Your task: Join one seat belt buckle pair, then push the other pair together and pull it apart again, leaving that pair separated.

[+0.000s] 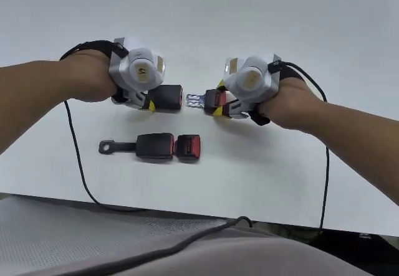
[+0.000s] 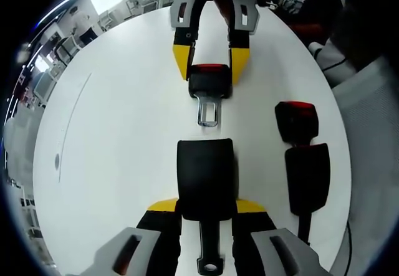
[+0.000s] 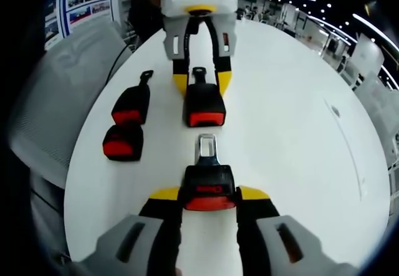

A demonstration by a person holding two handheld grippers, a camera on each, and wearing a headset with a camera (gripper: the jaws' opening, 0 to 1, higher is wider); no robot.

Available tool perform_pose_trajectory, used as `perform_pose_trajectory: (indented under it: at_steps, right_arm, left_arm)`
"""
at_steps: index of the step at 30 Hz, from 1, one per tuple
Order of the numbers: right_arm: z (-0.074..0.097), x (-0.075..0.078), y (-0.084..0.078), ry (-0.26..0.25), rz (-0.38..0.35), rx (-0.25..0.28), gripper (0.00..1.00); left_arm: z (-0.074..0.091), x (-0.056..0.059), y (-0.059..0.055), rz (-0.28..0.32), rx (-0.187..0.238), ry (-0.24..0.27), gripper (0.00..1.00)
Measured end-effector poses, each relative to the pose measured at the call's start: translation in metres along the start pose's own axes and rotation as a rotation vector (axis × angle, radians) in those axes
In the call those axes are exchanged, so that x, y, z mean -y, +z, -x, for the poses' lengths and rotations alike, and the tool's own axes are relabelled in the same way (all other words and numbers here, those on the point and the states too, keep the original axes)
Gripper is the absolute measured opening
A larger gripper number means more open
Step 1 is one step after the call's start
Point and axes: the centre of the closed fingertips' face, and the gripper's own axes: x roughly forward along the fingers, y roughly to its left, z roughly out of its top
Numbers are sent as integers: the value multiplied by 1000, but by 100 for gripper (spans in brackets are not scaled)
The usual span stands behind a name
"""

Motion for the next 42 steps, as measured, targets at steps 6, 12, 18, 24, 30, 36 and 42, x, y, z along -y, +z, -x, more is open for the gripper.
perform_pose_trajectory:
  at_steps: [6,12,18,24,30,36,42]
  right_arm:
    - [12,0,-22,-14,-5,-15,34]
    - [27,1,-43,-35,-20,-36,34]
    - [41,1,-68,-53,-23,-65,34]
    - [52,2,-86,-59,-26,-87,34]
    - [61,3,-102,-73,-35,-111,34]
    - [65,2,-108,-74,-44,-118,35]
    - [65,2,-108,-70,-39,-131,35]
  left_arm:
    - [0,1,0,-1,-3,4,31]
    - [0,1,0,3,-3,10,31]
    - [0,1,0,-14,-4,12,32]
    - [0,1,0,-2,-3,18,32]
    - [-1,0,0,-16,-4,12,32]
    - [-1,0,-1,-15,-1,14,32]
    - [-1,0,0,-34,-8,15,32]
